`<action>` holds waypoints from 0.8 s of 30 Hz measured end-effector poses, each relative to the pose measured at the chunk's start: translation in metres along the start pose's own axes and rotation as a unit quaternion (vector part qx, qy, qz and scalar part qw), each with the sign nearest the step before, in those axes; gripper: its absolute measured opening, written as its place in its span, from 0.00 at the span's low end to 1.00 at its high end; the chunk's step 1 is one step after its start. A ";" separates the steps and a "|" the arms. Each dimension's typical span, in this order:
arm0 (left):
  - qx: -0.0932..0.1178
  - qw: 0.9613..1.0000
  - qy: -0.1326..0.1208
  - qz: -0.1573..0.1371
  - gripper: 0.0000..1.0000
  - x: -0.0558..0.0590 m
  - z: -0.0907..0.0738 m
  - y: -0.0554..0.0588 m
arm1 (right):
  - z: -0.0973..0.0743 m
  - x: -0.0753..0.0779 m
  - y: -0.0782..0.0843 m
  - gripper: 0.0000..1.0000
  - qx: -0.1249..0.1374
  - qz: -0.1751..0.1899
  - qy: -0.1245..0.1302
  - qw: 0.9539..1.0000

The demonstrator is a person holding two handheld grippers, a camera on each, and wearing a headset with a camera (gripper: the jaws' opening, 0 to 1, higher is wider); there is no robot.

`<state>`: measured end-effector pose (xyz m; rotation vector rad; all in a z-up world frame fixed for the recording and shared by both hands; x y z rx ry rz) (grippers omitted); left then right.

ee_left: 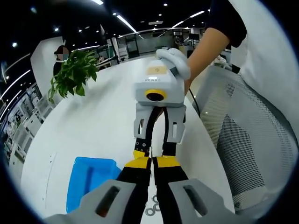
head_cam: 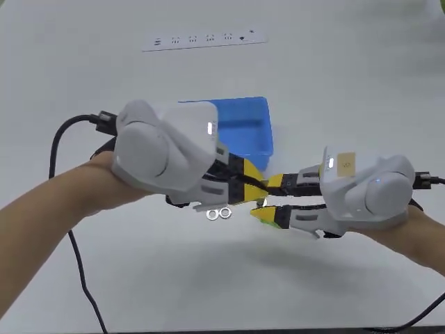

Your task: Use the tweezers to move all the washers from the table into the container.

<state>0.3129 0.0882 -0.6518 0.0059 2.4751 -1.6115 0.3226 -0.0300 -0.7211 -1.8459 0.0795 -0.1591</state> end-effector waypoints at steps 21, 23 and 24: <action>0.012 1.000 0.006 -0.011 0.06 -0.009 0.005 0.000 | -0.015 0.002 0.012 0.30 -0.002 0.037 0.032 0.999; 0.012 1.000 0.005 -0.013 0.06 -0.009 0.005 0.000 | -0.015 0.002 0.012 0.31 0.000 0.039 0.032 0.999; 0.012 1.000 0.005 -0.014 0.06 -0.009 0.005 0.001 | -0.015 0.002 0.012 0.31 0.000 0.040 0.033 0.999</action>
Point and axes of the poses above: the centre of the closed fingertips' face, and the gripper's own axes: z roughly forward along the fingers, x roughly to its right, y roughly out of its underside, the point moved 9 cm from there along -z, roughly backward along the fingers, and after that the axes turned 15 degrees about x, right-handed, at the moved point
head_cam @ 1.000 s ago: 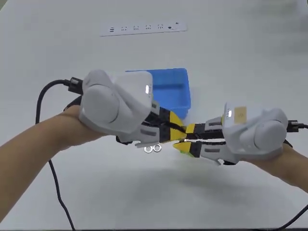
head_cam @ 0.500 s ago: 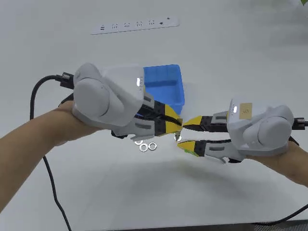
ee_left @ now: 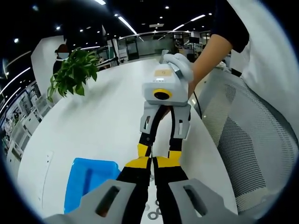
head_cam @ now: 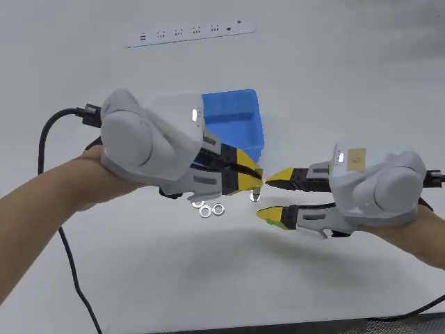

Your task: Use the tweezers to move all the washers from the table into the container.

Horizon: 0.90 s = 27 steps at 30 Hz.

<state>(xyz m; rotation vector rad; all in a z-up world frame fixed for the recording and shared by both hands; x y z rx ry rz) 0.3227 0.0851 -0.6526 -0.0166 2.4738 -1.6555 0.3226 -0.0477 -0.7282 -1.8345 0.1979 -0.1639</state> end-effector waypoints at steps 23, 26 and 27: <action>-0.020 1.000 -0.001 0.003 0.06 -0.002 -0.002 -0.002 | 0.002 0.000 -0.001 0.32 -0.004 0.010 -0.004 1.000; -0.031 0.999 -0.001 0.011 0.06 -0.002 -0.004 -0.001 | 0.002 0.000 0.000 0.33 -0.003 0.012 -0.006 1.000; -0.032 0.999 -0.001 0.008 0.06 -0.002 -0.005 -0.001 | 0.002 0.000 0.000 0.33 -0.003 0.012 -0.007 1.000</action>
Point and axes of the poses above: the centre of the closed fingertips' face, and the gripper's own axes: z roughly forward along the fingers, x roughly to its right, y roughly out of its underside, the point moved 9 cm from there along -z, roughly backward along the fingers, and after that the axes turned 15 degrees about x, right-handed, at the moved point
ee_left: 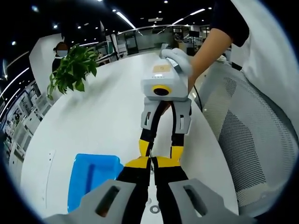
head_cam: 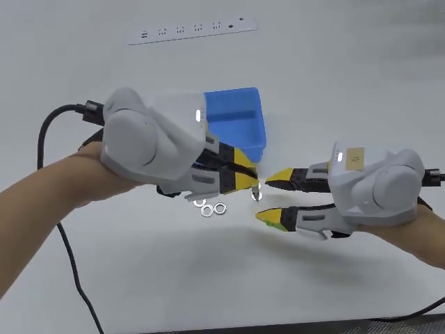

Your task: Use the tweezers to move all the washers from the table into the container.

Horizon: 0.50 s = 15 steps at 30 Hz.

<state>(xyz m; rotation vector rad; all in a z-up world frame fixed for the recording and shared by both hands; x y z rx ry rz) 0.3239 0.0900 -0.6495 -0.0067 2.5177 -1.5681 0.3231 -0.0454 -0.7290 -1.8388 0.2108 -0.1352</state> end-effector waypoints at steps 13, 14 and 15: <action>-0.017 1.000 -0.009 0.007 0.07 0.003 0.001 0.002 | 0.003 -0.001 0.000 0.33 0.001 0.004 0.001 1.000; -0.018 1.000 -0.009 0.008 0.08 0.002 0.001 0.002 | 0.003 -0.001 0.000 0.33 0.002 0.004 0.001 1.000; -0.019 1.000 -0.011 0.011 0.08 0.002 0.001 0.002 | 0.002 -0.001 0.000 0.33 0.002 0.005 0.002 1.000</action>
Point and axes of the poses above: the centre of the closed fingertips' face, and the gripper's own axes: z roughly forward along the fingers, x roughly to its right, y roughly out of its underside, the point moved 9 cm from there along -z, roughly backward along the fingers, and after that the axes turned 15 degrees about x, right-handed, at the moved point
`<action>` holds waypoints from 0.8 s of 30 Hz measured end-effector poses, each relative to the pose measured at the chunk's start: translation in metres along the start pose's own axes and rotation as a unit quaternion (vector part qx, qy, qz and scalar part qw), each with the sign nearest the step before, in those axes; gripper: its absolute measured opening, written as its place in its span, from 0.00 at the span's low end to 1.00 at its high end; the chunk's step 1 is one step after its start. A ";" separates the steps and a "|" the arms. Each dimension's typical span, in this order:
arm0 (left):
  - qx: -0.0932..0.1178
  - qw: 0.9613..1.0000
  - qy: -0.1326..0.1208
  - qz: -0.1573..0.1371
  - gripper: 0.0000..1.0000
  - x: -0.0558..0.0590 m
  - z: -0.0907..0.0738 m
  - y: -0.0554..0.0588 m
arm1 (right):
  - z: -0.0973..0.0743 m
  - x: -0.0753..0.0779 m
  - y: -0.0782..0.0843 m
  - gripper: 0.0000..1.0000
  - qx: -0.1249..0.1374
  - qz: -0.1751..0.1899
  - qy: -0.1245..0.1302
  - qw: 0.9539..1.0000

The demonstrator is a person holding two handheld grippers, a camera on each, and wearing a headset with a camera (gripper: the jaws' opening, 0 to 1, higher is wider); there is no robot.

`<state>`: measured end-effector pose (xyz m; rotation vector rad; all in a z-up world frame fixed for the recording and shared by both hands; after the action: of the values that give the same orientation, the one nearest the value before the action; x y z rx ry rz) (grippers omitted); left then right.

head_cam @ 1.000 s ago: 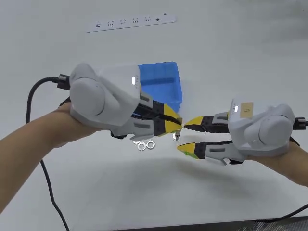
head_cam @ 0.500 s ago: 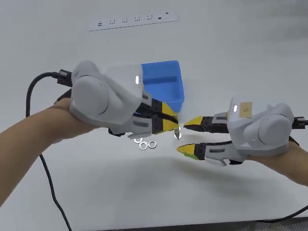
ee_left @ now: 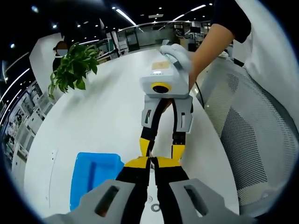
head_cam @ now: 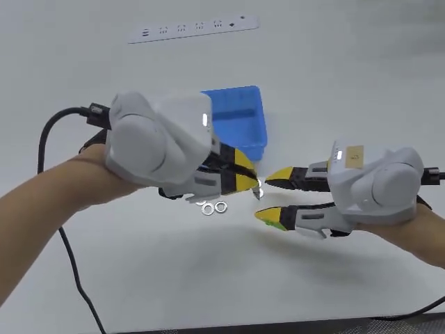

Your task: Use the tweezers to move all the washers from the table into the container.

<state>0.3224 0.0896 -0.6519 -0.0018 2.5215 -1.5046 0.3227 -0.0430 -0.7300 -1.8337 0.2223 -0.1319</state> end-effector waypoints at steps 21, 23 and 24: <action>0.001 1.000 -0.008 0.012 0.08 0.001 0.003 -0.003 | -0.002 -0.001 0.002 0.33 0.001 0.005 0.004 1.000; 0.000 1.000 -0.008 0.014 0.08 0.001 0.003 -0.002 | -0.002 -0.001 0.002 0.33 0.001 0.006 0.005 1.000; 0.000 1.000 -0.009 0.014 0.08 0.001 0.003 -0.002 | -0.003 -0.001 0.002 0.33 0.001 0.006 0.005 1.000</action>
<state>0.3219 0.0864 -0.6517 0.0194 2.4966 -1.4886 0.3211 -0.0457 -0.7311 -1.8303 0.2402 -0.1325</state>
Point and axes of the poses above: the centre of the closed fingertips' face, and the gripper's own axes: z roughly forward along the fingers, x roughly to its right, y roughly out of its underside, the point moved 9 cm from there along -z, roughly backward along the fingers, and after that the axes turned 15 degrees about x, right-handed, at the moved point
